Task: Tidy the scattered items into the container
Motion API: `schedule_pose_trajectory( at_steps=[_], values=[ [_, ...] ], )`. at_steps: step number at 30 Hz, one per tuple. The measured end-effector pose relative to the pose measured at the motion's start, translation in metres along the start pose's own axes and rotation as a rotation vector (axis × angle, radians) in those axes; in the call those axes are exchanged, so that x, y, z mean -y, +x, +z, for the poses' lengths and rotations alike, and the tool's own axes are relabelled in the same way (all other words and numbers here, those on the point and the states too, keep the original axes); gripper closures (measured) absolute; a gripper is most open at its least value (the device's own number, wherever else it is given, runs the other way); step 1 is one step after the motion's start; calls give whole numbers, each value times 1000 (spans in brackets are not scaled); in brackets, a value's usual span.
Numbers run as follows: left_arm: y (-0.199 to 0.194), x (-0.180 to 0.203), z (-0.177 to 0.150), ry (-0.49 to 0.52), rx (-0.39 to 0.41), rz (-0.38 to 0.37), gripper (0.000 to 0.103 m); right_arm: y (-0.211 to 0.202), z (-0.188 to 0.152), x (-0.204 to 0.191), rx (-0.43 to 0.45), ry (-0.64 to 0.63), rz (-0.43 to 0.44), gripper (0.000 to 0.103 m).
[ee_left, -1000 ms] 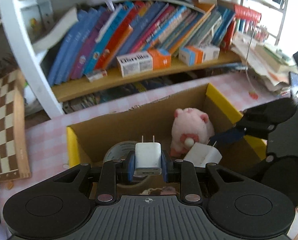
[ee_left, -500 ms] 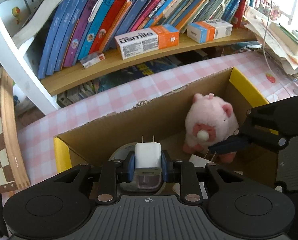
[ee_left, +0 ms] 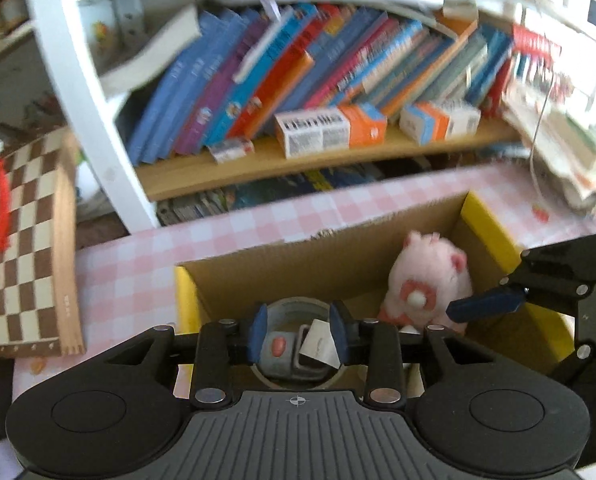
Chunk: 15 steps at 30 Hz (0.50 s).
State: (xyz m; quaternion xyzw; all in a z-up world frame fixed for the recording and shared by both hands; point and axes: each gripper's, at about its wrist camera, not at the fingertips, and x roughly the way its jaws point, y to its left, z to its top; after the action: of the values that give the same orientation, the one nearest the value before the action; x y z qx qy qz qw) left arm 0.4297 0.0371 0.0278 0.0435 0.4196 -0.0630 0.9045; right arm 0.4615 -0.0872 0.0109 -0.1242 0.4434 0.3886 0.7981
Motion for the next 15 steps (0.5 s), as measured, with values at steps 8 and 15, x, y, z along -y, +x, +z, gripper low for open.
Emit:
schedule_pose_trajectory(
  at_steps=[8,15],
  values=[
    [-73,10,-28,-48,152,10,50,-49,-14,-19,143,-7,-4,30],
    [-128,27,-66,-91,257,18,39,-86,-42,-55,241,-46,-69,31]
  ],
)
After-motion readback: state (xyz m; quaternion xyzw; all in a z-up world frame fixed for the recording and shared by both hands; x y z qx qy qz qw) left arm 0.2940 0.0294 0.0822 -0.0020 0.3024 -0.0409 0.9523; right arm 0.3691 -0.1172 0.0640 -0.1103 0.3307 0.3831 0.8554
